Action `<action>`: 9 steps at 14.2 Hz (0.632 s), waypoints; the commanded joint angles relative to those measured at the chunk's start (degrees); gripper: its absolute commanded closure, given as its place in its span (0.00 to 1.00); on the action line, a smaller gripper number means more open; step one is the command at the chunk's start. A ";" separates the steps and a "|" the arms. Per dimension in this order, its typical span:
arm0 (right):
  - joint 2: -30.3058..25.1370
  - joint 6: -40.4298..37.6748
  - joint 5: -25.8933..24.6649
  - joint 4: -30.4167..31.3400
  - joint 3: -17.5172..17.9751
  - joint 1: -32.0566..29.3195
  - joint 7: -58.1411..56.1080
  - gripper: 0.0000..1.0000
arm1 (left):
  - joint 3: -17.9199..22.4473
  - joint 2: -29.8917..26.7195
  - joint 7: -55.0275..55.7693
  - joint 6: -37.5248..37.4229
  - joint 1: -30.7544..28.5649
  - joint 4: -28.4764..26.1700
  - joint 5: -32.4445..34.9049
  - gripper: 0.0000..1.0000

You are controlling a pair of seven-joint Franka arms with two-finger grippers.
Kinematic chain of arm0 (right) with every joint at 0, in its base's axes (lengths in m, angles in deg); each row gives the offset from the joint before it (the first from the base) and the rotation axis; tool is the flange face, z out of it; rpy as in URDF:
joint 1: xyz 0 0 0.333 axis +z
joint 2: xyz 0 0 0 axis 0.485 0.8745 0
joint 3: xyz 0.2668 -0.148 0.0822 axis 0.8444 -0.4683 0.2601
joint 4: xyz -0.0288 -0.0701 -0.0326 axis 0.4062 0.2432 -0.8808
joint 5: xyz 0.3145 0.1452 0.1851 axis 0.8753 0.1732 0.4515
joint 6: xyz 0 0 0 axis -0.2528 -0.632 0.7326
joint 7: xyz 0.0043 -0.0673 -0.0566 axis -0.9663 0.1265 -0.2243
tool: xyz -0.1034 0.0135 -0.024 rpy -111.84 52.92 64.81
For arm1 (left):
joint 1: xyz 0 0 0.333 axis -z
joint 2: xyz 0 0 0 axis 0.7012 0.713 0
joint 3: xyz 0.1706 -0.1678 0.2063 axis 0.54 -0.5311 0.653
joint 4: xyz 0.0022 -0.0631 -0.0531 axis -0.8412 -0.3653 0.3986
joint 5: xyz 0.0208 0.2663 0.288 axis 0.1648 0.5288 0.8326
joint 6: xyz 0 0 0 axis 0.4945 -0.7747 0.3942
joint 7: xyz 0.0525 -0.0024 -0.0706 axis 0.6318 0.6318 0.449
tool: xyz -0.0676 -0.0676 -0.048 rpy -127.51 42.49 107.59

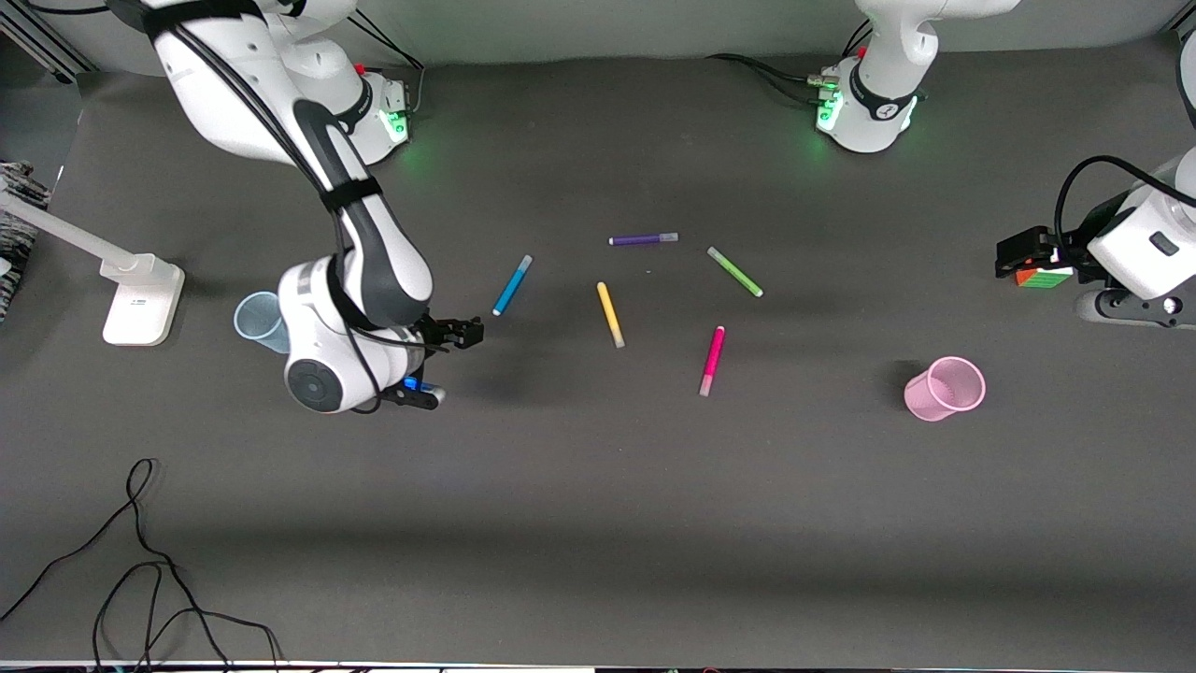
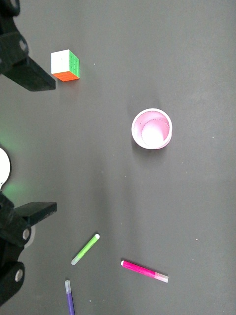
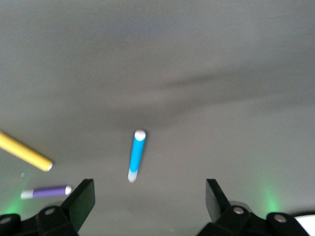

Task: Place pink and blue markers in matching cups
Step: 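Lower the right gripper and grasp the blue marker upright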

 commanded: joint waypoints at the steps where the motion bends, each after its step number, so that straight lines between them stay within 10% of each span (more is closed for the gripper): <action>1: -1.51 6.45 1.67 6.15 2.66 -0.10 3.85 0.00 | -0.03 -0.66 -1.00 -0.17 0.02 -0.63 0.75 0.00; 9: 3.67 13.31 1.76 6.95 6.70 -0.10 12.66 0.00 | -0.03 -0.48 -1.17 -0.43 -0.06 -0.63 0.66 0.00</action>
